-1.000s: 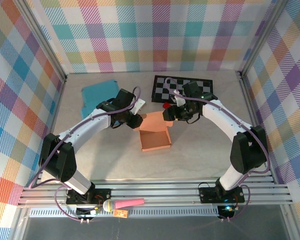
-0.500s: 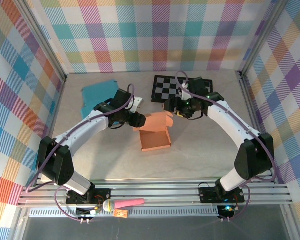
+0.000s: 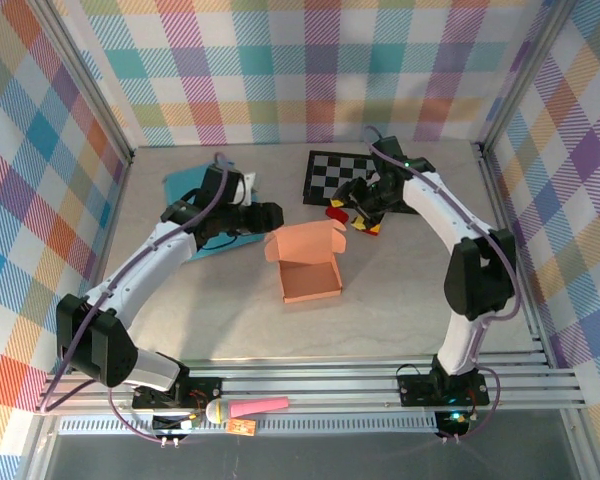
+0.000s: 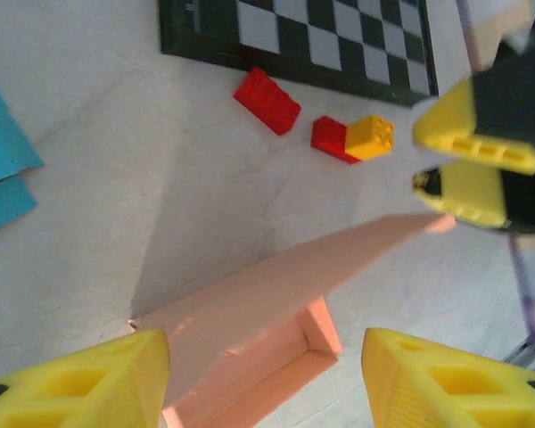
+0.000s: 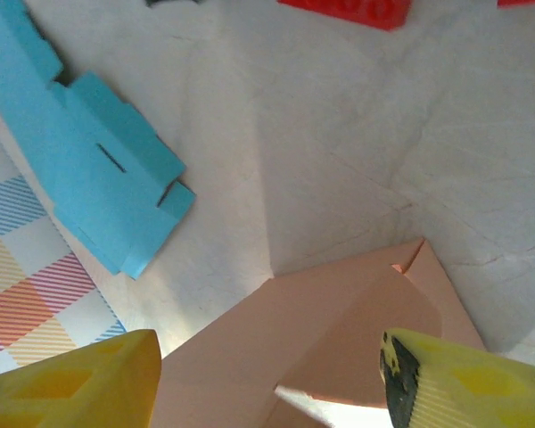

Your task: Fold the paper box

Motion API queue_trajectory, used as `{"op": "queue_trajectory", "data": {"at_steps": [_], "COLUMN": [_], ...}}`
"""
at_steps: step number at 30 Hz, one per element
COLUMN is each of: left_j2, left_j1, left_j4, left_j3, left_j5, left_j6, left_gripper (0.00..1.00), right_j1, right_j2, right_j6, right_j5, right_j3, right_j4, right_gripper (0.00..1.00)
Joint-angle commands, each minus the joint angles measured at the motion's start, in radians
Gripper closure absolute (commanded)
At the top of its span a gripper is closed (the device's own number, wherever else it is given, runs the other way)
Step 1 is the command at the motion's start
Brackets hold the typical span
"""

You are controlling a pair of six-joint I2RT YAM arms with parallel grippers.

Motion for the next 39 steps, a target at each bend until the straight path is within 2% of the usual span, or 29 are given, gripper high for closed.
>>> {"op": "queue_trajectory", "data": {"at_steps": [1,2,3,7,11,17,24,39], "left_j2": [0.014,0.036,0.061,0.174,0.225,0.264,0.276,0.25], "left_j1": [0.106,0.138,0.166,0.197,0.183,0.137,0.075,0.058], "left_j4": [-0.019,-0.043,-0.06,-0.15,-0.111,-0.092,-0.043,0.006], "left_j3": [0.005,0.007,0.01,0.045,0.012,0.011,-0.016,-0.089], "left_j5": [0.055,0.066,0.097,0.159,0.236,0.242,0.263,0.279], "left_j6": [-0.212,-0.259,-0.284,-0.31,-0.354,-0.361,-0.419,-0.464], "left_gripper": [0.37,0.31,0.3,0.35,0.43,0.5,0.49,0.46], "right_j1": [0.003,0.004,0.005,0.008,0.013,0.016,0.018,0.044], "right_j2": [0.027,0.032,0.035,0.029,0.005,-0.018,-0.041,-0.05], "right_j6": [0.037,0.038,0.038,0.028,0.018,0.016,0.043,0.097], "right_j5": [-0.081,-0.09,-0.098,-0.125,-0.143,-0.155,-0.184,-0.217], "right_j3": [0.017,0.018,0.019,0.006,-0.042,-0.106,-0.154,-0.211], "right_j4": [-0.069,-0.069,-0.073,-0.096,-0.093,-0.068,-0.027,0.043], "right_gripper": [0.36,0.37,0.37,0.37,0.39,0.43,0.43,0.44]}}
